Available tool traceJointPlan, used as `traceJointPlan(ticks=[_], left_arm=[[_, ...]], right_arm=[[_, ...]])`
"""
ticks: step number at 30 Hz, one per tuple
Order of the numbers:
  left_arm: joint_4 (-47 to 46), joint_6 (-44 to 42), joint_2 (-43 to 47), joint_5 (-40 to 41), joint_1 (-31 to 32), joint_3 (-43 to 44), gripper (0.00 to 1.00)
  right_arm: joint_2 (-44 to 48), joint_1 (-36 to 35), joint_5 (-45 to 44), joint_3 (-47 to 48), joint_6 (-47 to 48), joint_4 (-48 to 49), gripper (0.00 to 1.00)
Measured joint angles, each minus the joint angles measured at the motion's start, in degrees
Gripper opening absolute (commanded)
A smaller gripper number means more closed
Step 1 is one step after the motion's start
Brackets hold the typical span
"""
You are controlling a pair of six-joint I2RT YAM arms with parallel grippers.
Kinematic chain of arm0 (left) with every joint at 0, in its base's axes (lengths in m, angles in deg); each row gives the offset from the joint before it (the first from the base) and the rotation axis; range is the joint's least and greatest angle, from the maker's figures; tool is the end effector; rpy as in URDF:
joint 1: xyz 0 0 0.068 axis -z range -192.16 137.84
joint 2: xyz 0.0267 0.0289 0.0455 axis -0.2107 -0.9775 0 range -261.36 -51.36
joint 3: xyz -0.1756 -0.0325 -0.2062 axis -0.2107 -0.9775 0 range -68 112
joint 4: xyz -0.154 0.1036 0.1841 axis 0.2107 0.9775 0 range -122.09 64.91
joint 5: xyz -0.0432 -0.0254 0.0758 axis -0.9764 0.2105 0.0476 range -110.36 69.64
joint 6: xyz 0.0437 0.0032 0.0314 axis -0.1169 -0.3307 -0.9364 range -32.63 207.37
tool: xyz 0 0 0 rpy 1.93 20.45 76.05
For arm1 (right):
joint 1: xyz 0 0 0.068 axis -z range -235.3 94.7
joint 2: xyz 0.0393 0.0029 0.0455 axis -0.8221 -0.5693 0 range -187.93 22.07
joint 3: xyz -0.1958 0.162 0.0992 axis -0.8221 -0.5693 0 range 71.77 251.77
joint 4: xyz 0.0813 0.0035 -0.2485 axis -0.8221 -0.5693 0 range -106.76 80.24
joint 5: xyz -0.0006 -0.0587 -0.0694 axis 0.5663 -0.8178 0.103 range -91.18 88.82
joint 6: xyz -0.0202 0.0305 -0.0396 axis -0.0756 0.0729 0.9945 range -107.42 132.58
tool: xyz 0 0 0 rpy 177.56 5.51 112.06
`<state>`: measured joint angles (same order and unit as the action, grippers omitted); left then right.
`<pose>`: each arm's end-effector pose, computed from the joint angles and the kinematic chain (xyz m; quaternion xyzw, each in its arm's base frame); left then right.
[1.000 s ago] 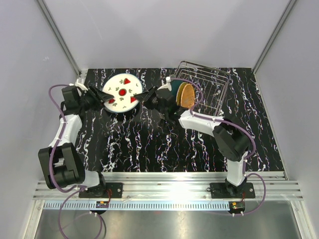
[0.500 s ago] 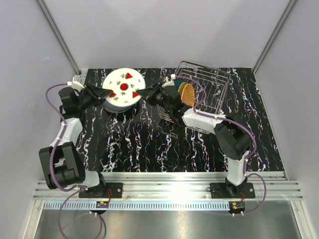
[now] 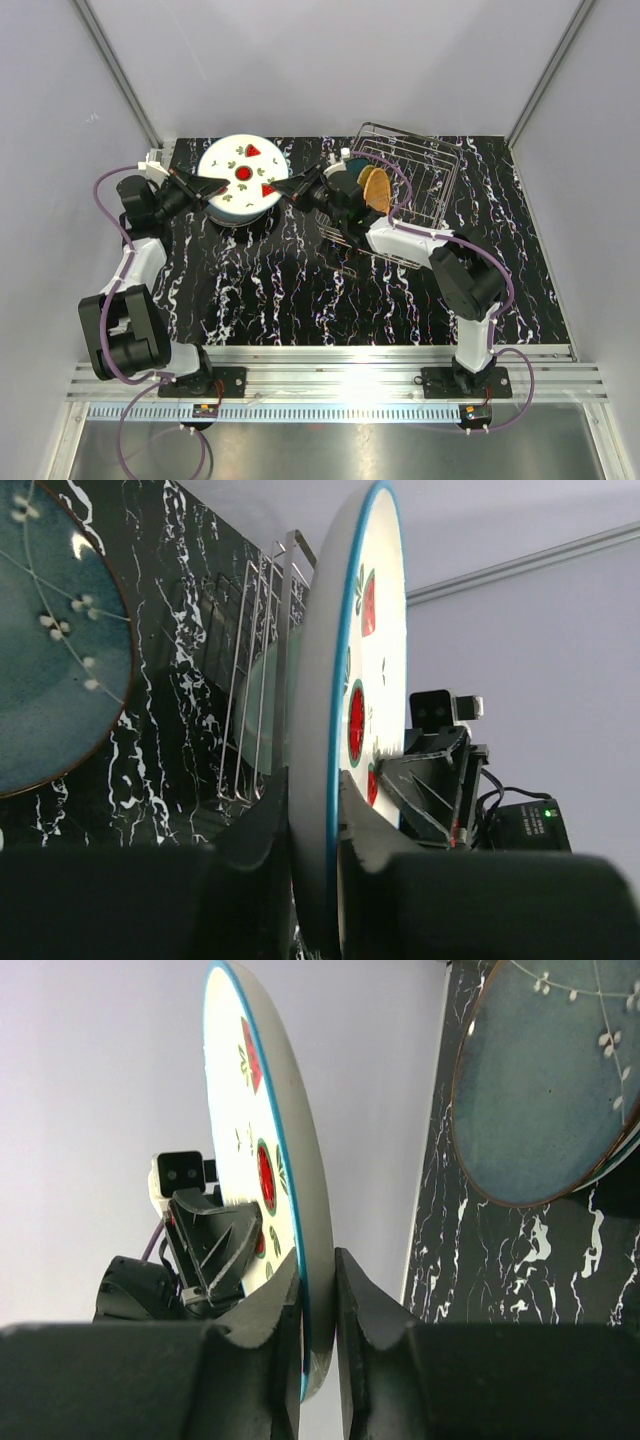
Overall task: Load the plates into the dish rack
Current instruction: Pass the plate from the right arm to the left
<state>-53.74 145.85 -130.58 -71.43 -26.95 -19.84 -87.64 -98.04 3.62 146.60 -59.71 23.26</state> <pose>0.3033 0.0514 0.2820 -0.1869 0.7186 -0.5223 0.4193 0.3311 0.3103 0.2676 0.1549 0.7016 0.6023 0.3477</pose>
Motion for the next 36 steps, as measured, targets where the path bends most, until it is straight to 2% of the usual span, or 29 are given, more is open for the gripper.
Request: traceJointPlan(ticks=[1, 4, 5, 8, 12, 16, 21, 27, 30, 33, 34, 36], left_arm=[[-0.33, 0.57, 0.0, -0.04, 0.0, 0.0, 0.0], [-0.5, 0.98, 0.0, -0.13, 0.0, 0.0, 0.0], [-0.48, 1.01, 0.0, -0.13, 0.0, 0.0, 0.0], [-0.02, 0.85, 0.0, -0.09, 0.11, 0.0, 0.0], [1.62, 0.37, 0.0, 0.09, 0.15, 0.0, 0.0], [2.14, 0.5, 0.0, -0.2, 0.02, 0.0, 0.0], [2.1, 1.55, 0.63, -1.44, -0.9, -0.02, 0.0], [6.69, -1.99, 2.84, 0.13, -1.55, 0.31, 0.0], [12.48, -6.08, 4.63, 3.19, -1.57, 0.83, 0.0], [19.15, -10.67, 7.26, 7.17, -0.87, 1.73, 0.0], [21.33, -12.22, 8.39, 8.81, -0.42, 2.03, 0.0], [25.35, -15.39, 10.36, 11.58, 1.11, 3.1, 0.0]], right_arm=[[0.0, 0.07, 0.31, 0.0, -0.02, -0.15, 0.06], [0.0, 0.26, 0.74, 0.0, -0.04, -0.2, 0.18], [0.0, 0.33, 0.9, 0.0, -0.04, -0.2, 0.29], [0.0, 0.5, 1.57, -0.11, -0.2, -0.11, 0.42], [0.09, 0.59, 2.47, -0.2, 0.15, 0.09, 0.55], [1.31, 0.61, 3.02, -0.2, 1.18, -1.51, 0.65], [4.5, 0.66, 3.48, -0.2, 3.82, -5.81, 0.69], [10.03, 1.27, 3.69, -0.96, 9.94, -13.64, 0.68], [14.45, 2.05, 4.35, -3.69, 13.29, -16.37, 0.6], [19.12, 2.71, 5.29, -7.21, 16.65, -18.99, 0.45], [21.14, 2.8, 5.46, -8.61, 18.12, -20.2, 0.34], [25.7, 2.89, 5.64, -11.58, 21.44, -23.06, 0.26]])
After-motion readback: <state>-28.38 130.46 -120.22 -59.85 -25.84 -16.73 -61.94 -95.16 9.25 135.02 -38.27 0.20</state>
